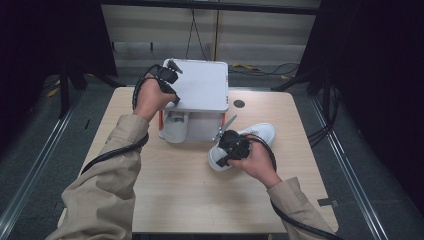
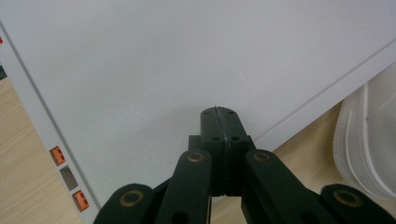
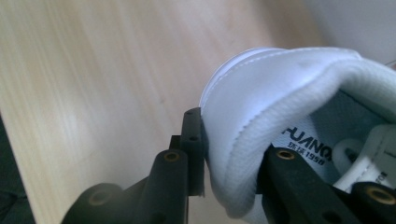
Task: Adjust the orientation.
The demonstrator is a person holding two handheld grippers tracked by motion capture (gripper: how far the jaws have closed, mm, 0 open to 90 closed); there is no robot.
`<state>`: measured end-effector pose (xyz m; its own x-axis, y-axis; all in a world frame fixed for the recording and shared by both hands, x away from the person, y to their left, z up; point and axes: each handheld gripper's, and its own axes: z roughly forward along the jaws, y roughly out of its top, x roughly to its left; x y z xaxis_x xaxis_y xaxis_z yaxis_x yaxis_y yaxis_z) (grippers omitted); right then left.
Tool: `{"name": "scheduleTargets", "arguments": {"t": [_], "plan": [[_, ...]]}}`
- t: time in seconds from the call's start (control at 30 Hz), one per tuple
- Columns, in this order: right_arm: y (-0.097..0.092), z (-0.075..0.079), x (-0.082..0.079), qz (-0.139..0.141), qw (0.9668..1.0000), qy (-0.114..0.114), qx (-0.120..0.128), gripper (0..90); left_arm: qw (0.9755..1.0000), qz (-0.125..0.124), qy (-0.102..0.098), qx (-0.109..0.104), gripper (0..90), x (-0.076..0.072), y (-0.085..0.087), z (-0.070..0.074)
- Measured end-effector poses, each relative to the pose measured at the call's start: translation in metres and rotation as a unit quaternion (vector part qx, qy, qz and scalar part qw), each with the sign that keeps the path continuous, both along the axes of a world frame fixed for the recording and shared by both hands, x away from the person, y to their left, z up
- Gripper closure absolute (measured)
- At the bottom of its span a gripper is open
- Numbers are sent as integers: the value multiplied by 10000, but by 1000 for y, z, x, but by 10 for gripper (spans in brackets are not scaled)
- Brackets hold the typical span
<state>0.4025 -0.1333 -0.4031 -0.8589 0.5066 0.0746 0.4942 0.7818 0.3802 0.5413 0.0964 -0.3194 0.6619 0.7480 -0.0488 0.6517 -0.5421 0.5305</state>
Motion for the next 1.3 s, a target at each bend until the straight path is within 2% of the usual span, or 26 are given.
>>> {"name": "scheduleTargets", "arguments": {"t": [0.07,0.1,0.2,0.23,0.27,0.33,0.5,0.53,0.6,0.63,0.77,0.83,0.87,0.93,1.03,1.1,1.3], "plan": [[0,-7,-4,4,9998,183,120,671,10000,12,-1,9,900,0,0,0],[1,-11,-5,-70,9993,318,158,605,10000,10,-30,24,900,-1,-1,0],[5,-18,-6,-304,9988,378,79,531,10000,10,-48,55,900,-1,-2,0],[5,-18,-6,-304,9988,378,79,531,10000,10,-48,55,900,-1,-2,0],[9,-21,-3,-547,9973,458,183,502,10000,16,-34,42,900,-1,-1,0],[14,-23,-2,-605,9970,484,25,488,10000,29,-29,43,900,-1,-1,0],[23,-21,3,-761,9943,603,-435,570,10000,29,-21,51,900,-1,-1,0],[25,-20,3,-850,9928,687,-482,578,10000,30,-27,31,900,-1,-1,0],[26,-19,3,-817,9920,730,-627,612,10000,19,-35,23,900,-1,-1,0],[27,-18,2,-781,9919,760,-651,657,10000,34,-30,-5,900,-1,0,0],[28,-17,0,-581,9914,872,-785,725,10000,55,-24,-63,900,-1,1,-1],[25,-16,-2,-524,9922,856,-745,754,10000,46,-16,-56,900,-1,0,-1],[22,-15,-5,-501,9928,749,-785,759,10000,61,-13,-62,900,-1,0,-1],[17,-13,-11,-435,9925,716,-886,766,10000,75,-18,-59,900,0,-2,-1],[7,-6,-20,-526,9946,534,-720,765,10000,63,-27,-34,900,0,-3,-1],[2,-1,-26,-523,9954,543,-592,764,10000,63,-39,14,900,0,-5,0],[3,8,-44,-312,9967,390,-639,762,9999,81,-76,108,900,-2,-8,0]]}}
